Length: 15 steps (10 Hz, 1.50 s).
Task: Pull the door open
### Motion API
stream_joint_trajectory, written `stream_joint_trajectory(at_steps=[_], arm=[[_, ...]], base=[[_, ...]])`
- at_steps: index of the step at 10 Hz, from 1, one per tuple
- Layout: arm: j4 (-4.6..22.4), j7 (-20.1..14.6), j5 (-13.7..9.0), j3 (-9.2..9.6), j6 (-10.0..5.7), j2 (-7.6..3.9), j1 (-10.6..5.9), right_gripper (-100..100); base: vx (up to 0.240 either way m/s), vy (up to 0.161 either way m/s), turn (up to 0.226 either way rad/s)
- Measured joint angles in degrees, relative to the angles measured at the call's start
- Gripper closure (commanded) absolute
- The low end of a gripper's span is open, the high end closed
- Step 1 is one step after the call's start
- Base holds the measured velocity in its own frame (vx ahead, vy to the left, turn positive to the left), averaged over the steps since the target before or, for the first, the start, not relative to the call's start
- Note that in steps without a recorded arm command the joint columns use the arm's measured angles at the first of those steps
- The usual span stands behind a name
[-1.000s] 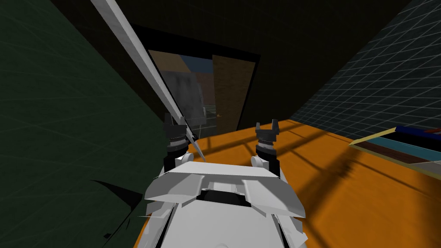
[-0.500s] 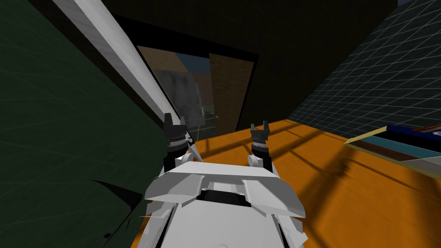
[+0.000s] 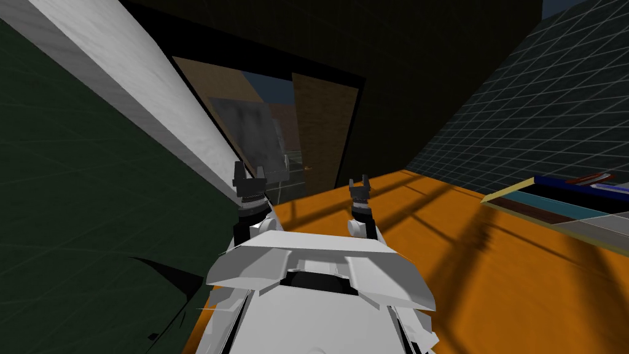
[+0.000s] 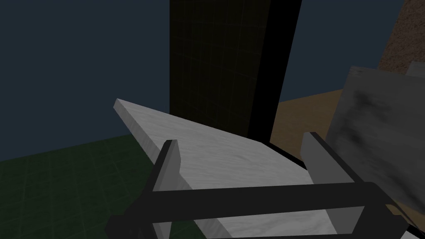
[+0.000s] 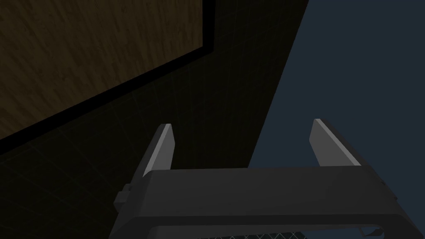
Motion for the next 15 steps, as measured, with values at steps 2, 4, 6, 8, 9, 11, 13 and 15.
stream_joint_trajectory(at_steps=[2,4,6,8,9,11,13,15], arm=[[2.6,0.1,0.1,1.18,-0.58,-0.2,-1.1,-100],[5.0,-0.2,0.0,1.92,-0.98,-0.8,-2.03,-100],[8.2,-0.3,0.2,3.06,-1.95,-0.92,-3.25,-100],[10.8,-0.4,0.1,4.0,-2.18,-1.28,-4.57,-100],[11.7,-0.5,0.1,4.51,-2.25,-1.55,-4.92,-100],[14.5,-0.5,0.2,5.61,-2.69,-1.74,-6.12,-100],[17.2,-0.4,0.4,6.99,-3.4,-1.75,-6.97,-100],[20.5,-0.4,0.5,8.06,-3.86,-1.75,-8.67,-100]], base=[[0.089,-0.006,-0.048],[0.097,0.001,-0.06],[0.089,-0.006,-0.05],[0.089,-0.008,-0.056],[0.084,0.002,-0.062],[0.096,0.006,-0.06],[0.091,0.007,-0.051],[0.092,0.014,-0.064]])
